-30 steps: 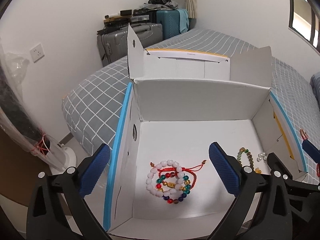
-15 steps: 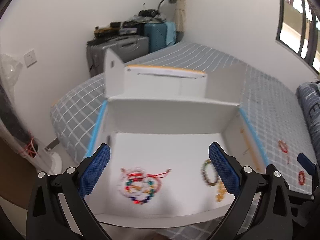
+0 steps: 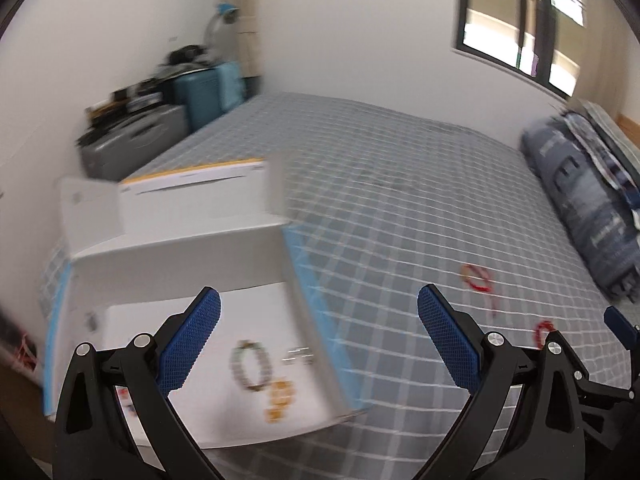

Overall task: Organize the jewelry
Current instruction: 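Move both tools back over the remaining red bracelets on the bed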

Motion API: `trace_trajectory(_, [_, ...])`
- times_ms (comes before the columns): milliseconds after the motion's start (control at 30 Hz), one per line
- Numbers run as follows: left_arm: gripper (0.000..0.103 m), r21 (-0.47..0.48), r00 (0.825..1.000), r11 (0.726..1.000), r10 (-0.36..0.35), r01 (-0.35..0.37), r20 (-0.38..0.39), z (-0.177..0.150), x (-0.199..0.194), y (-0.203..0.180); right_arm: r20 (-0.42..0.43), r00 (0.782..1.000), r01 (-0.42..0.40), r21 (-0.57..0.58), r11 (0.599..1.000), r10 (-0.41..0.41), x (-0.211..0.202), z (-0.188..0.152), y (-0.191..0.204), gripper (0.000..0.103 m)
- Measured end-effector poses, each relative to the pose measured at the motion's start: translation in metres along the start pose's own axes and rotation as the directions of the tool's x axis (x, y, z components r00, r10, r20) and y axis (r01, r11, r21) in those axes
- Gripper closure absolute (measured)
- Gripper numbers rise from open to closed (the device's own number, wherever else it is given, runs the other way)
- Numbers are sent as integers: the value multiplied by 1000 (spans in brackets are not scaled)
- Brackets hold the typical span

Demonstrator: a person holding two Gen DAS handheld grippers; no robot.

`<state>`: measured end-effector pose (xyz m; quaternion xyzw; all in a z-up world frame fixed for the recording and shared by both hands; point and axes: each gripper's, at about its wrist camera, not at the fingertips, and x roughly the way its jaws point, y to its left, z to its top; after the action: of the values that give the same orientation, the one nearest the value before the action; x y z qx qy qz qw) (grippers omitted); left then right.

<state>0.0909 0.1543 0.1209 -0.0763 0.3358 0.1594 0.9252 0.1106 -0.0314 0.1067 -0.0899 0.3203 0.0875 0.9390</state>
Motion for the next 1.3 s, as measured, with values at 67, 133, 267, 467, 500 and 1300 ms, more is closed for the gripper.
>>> trace_trajectory(67, [6,36,1000,999,-29,29,-5,3,8,-33,-15,999,34,30,999,-33,8,-3,-32,8])
trace_trajectory(133, [6,60,999,997,-52,53,-15,4,18,-59,-33,998,54,56,997,-52,16,-7,-57,8])
trace_trajectory(267, [6,116,994,988,-97,102,-45,5,50,-118,-85,994,72,124,990,-62,45,-17,-108,8])
trace_trajectory(467, [6,147,981,976,-142,161,-136,4,124,-184,-180,982,97,187,978,-63,102,-41,-161,8])
trace_trajectory(500, [6,157,978,974,-142,166,-151,3,137,-195,-197,979,100,196,976,-60,113,-46,-169,8])
trace_trajectory(1300, [6,214,922,957,-108,198,-371,-36,329,-285,-393,919,66,247,967,38,227,-95,-198,11])
